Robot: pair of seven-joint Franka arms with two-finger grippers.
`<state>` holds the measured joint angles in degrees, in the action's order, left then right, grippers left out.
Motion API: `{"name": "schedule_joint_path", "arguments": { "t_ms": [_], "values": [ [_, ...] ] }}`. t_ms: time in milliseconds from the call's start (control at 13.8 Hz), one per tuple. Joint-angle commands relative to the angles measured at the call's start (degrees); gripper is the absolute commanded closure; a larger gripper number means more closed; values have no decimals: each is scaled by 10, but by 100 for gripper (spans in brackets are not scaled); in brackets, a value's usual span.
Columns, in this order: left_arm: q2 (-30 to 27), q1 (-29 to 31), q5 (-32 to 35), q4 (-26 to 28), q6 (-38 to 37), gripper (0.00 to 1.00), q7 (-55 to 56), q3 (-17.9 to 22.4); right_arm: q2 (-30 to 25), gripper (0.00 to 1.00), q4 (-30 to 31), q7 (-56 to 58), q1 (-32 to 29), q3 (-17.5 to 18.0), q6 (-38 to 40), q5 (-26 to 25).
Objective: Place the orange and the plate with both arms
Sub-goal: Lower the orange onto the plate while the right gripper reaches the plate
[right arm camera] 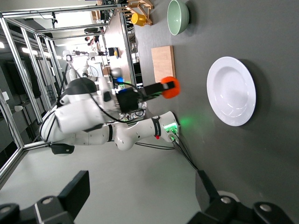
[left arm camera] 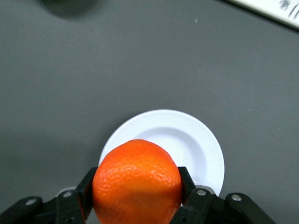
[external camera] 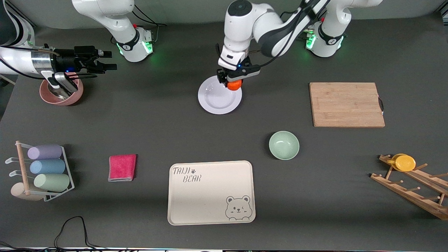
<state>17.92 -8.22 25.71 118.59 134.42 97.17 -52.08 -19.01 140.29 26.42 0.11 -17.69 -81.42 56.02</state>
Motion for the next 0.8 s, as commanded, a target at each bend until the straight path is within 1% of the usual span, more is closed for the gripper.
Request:
{"name": "schedule_joint_path", "arguments": {
  "t_ms": [0, 145, 218, 290, 363, 508, 726],
  "values": [
    [97, -38, 99, -58, -13, 100, 105, -2, 2, 0, 2, -9, 2, 1, -13, 12],
    [148, -71, 172, -77, -20, 100, 177, -2, 6, 0, 2, -3, 2, 1, -22, 11],
    [174, -88, 211, -86, -38, 100, 211, -1, 9, 0, 2, -1, 2, 2, -28, 11],
    [201, -94, 246, -108, -66, 100, 234, -1, 13, 0, 2, 9, 8, 3, -43, 11],
    [224, -103, 270, -120, -89, 100, 249, -1, 20, 0, 2, 36, 22, 2, -56, 12],
    [237, -118, 289, -121, -93, 100, 266, 0, 48, 0, 2, 79, 22, 0, -63, 12],
    [237, -117, 288, -127, -92, 100, 270, 3, 85, 0, 2, 135, 24, 0, -94, 16]
  ]
}}
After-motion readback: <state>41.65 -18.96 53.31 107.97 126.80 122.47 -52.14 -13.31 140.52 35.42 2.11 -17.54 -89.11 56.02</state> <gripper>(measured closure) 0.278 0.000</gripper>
